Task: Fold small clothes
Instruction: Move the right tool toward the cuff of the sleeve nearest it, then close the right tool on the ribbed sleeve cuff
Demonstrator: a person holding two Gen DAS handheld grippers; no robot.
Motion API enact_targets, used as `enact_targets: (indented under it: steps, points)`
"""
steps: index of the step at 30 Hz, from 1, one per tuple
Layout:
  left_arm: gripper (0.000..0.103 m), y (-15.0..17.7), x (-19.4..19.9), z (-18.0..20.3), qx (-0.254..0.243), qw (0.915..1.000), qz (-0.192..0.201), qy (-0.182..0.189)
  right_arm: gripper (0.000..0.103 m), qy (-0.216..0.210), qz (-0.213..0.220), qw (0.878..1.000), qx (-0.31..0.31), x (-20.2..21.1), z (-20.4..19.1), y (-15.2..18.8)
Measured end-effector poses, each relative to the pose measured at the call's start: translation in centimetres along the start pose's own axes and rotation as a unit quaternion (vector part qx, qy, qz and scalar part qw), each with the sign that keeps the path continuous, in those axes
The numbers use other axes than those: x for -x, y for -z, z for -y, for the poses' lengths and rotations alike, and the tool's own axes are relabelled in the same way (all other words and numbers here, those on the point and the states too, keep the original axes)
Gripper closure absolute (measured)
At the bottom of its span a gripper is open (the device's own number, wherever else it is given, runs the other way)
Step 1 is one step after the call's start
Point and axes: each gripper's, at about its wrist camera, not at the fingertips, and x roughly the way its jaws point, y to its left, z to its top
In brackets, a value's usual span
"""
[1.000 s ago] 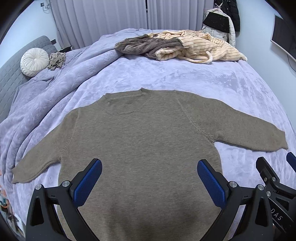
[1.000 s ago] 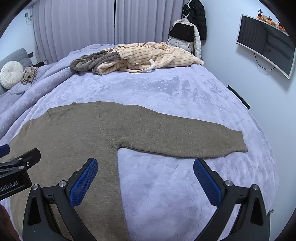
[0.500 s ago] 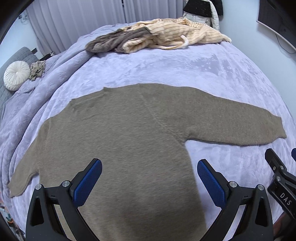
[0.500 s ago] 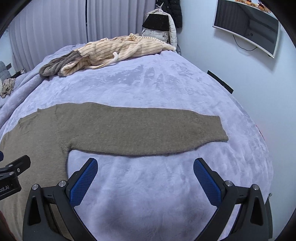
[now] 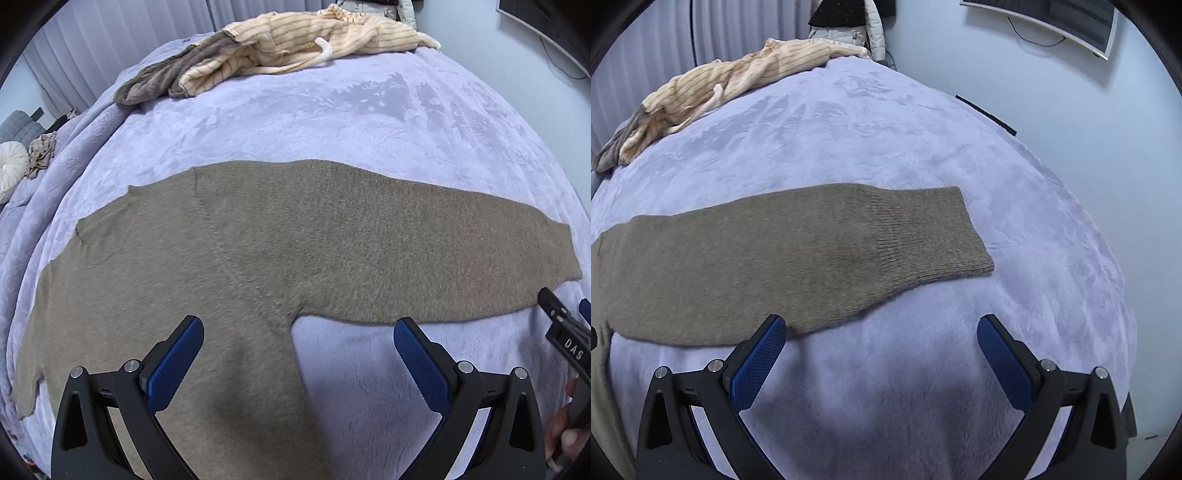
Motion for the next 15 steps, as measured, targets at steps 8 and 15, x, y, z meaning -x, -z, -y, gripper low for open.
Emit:
enact_targets:
  steps: [8, 15]
  points:
    - [0.0, -1.3, -3.0, 0.9, 0.006, 0.9998, -0.02, 0.0, 0.0, -0.065, 0.001, 0.996, -0.063, -3.6, 2.6, -2.5]
    - [0.0, -3.3, -5.2, 0.1, 0.025, 0.9995, -0.019, -0.009, 0.077, -0.12, 0.021, 0.992, -0.04, -4.5, 1.5, -4.2]
